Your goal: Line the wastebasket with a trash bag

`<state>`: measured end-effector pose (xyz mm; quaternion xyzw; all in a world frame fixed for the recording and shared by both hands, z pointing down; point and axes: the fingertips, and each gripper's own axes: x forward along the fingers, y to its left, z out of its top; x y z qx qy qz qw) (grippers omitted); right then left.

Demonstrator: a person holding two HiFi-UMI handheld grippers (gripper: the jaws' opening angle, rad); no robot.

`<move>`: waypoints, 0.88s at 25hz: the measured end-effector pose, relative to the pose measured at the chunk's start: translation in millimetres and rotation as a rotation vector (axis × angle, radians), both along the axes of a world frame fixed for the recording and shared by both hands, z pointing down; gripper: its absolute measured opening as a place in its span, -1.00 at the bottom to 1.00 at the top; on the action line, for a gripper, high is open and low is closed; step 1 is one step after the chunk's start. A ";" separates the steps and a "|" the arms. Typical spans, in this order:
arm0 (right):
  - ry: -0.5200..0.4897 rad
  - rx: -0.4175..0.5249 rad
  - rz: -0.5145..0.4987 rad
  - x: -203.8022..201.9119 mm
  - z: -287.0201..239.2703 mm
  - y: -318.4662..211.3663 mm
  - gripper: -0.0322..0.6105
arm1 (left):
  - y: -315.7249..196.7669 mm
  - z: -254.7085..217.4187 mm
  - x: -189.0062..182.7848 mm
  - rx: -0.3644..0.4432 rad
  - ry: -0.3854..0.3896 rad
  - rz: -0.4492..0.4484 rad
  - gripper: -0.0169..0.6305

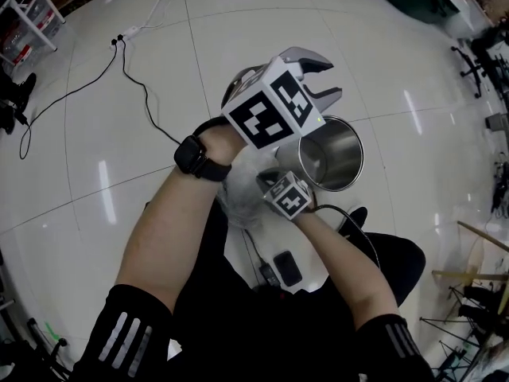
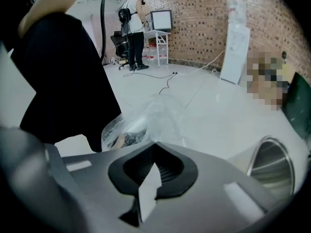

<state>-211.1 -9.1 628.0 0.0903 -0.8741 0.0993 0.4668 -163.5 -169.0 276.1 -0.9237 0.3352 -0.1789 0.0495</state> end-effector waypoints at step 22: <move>-0.001 0.280 0.298 190.1 -166.1 -162.5 -0.88 | -30.7 -13.7 -7.4 0.057 0.020 -0.164 -0.47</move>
